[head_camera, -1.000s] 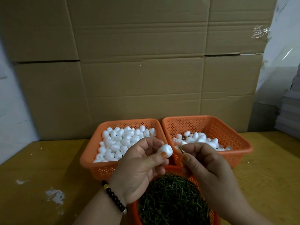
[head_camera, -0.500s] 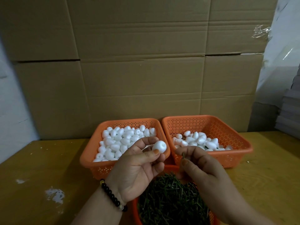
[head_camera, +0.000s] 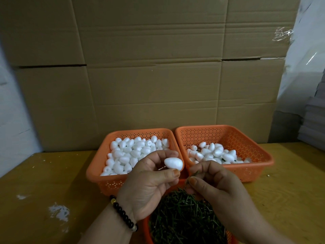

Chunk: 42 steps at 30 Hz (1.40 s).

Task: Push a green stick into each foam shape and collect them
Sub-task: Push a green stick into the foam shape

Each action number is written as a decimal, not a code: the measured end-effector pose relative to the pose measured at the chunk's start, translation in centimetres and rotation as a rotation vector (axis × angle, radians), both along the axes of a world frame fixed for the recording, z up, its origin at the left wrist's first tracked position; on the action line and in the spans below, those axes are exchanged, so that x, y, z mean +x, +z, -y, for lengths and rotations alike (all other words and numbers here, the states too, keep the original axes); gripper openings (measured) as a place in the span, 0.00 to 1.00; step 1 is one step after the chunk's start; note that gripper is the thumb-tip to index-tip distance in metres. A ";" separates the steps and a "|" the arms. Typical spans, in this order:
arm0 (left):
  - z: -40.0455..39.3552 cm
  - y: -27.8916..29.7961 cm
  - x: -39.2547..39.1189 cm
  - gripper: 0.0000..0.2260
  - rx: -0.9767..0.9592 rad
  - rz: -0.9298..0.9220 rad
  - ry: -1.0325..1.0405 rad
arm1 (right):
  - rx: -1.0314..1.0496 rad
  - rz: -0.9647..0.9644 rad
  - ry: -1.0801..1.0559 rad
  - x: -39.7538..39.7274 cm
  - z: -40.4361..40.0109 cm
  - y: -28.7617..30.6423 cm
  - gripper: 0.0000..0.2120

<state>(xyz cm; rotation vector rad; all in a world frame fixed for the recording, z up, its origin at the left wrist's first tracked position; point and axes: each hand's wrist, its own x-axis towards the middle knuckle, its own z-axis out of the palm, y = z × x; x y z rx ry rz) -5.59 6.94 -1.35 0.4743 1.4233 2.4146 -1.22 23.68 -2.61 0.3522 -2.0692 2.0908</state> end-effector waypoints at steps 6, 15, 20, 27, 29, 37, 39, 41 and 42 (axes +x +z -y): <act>-0.2 0.1 0.1 0.15 0.064 0.072 -0.012 | -0.040 -0.048 -0.025 0.4 0.0 0.5 0.08; -1.0 0.0 0.3 0.14 0.290 0.332 -0.062 | -0.097 -0.202 -0.179 0.4 0.2 0.5 0.09; -1.7 0.2 1.0 0.08 0.349 0.438 -0.123 | 0.143 -0.324 -0.346 0.7 0.1 0.5 0.06; -2.2 0.2 1.2 0.09 0.349 0.475 -0.112 | 0.303 -0.498 -0.443 0.7 0.1 0.3 0.05; -2.3 0.1 1.3 0.09 0.331 0.469 -0.106 | 0.344 -0.515 -0.459 0.6 0.0 0.2 0.05; -2.3 -0.2 1.3 0.10 0.298 0.455 -0.090 | 0.429 -0.524 -0.472 0.6 -0.1 0.1 0.06; -2.4 -0.2 1.3 0.14 0.299 0.453 -0.082 | 0.429 -0.524 -0.474 0.6 -0.1 0.0 0.06; -2.4 -0.2 1.3 0.16 0.305 0.452 -0.070 | 0.431 -0.533 -0.480 0.5 -0.2 -0.2 0.05; -2.4 -0.2 1.3 0.16 0.309 0.451 -0.066 | 0.435 -0.541 -0.486 0.4 -0.2 -0.3 0.05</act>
